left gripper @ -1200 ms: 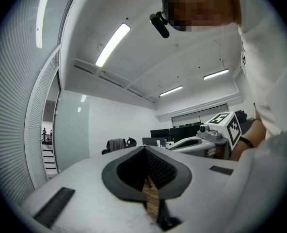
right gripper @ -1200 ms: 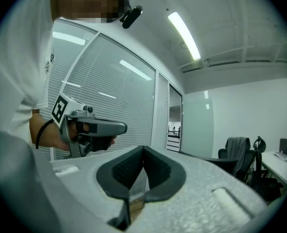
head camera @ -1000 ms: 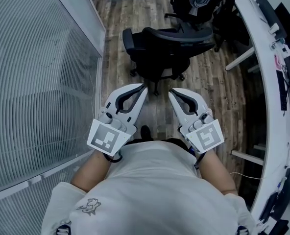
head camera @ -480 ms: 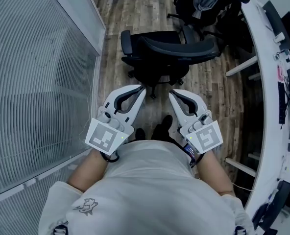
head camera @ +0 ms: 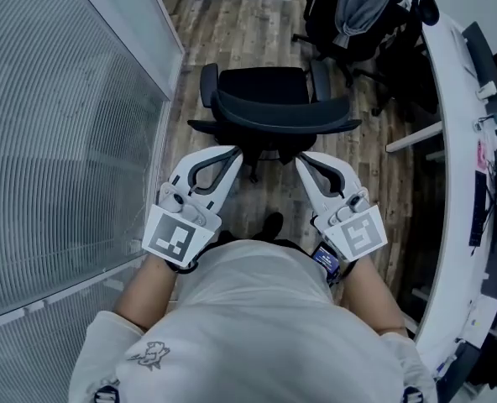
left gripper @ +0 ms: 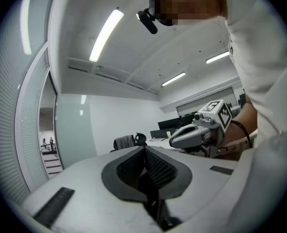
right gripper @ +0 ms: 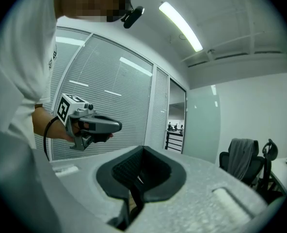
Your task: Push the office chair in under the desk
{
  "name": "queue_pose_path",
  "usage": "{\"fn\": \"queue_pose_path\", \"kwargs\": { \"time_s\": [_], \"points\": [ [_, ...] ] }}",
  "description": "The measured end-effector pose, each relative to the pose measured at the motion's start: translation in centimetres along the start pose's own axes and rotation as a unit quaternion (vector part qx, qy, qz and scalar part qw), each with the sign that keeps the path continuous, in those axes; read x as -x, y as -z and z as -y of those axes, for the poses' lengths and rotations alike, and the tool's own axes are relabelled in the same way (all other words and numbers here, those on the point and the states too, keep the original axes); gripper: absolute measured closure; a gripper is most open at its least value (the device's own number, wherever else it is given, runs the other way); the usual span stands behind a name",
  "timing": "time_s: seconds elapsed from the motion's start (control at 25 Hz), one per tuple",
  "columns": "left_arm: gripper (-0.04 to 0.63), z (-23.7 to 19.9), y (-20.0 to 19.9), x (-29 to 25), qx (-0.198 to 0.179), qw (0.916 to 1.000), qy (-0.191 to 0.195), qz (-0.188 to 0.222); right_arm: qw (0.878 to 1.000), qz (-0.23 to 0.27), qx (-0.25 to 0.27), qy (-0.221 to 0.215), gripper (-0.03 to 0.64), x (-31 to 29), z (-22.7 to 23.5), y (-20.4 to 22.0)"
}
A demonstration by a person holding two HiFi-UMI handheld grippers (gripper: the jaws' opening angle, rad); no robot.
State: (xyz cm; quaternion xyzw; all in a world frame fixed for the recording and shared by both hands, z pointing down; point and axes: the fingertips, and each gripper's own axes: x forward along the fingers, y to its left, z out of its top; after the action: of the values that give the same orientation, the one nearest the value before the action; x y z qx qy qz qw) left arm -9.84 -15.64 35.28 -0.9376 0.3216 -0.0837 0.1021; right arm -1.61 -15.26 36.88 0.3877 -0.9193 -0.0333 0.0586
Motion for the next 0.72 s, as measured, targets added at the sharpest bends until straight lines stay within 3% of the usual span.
{"fn": "queue_pose_path", "kwargs": {
  "time_s": [0.08, 0.2, 0.44, 0.72],
  "points": [
    [0.588, 0.1, 0.1, -1.4, -0.061, 0.9981, -0.003, -0.013, 1.000, -0.005, 0.010, -0.009, 0.599, 0.3, 1.6, 0.3],
    [0.560, 0.1, 0.6, -3.0, -0.111, 0.9928, -0.013, -0.042, 0.999, -0.014, 0.025, -0.026, 0.568, 0.8, 3.7, 0.6],
    [0.500, -0.5, 2.3, -5.0, -0.148, 0.9849, -0.010, -0.090, 0.996, -0.037, 0.059, -0.054, 0.518, 0.7, 6.7, 1.2],
    [0.428, -1.9, 5.2, -6.1, -0.189, 0.9712, 0.026, -0.143, 0.986, -0.085, 0.095, -0.103, 0.423, -0.3, 8.2, 3.1]
  ]
}}
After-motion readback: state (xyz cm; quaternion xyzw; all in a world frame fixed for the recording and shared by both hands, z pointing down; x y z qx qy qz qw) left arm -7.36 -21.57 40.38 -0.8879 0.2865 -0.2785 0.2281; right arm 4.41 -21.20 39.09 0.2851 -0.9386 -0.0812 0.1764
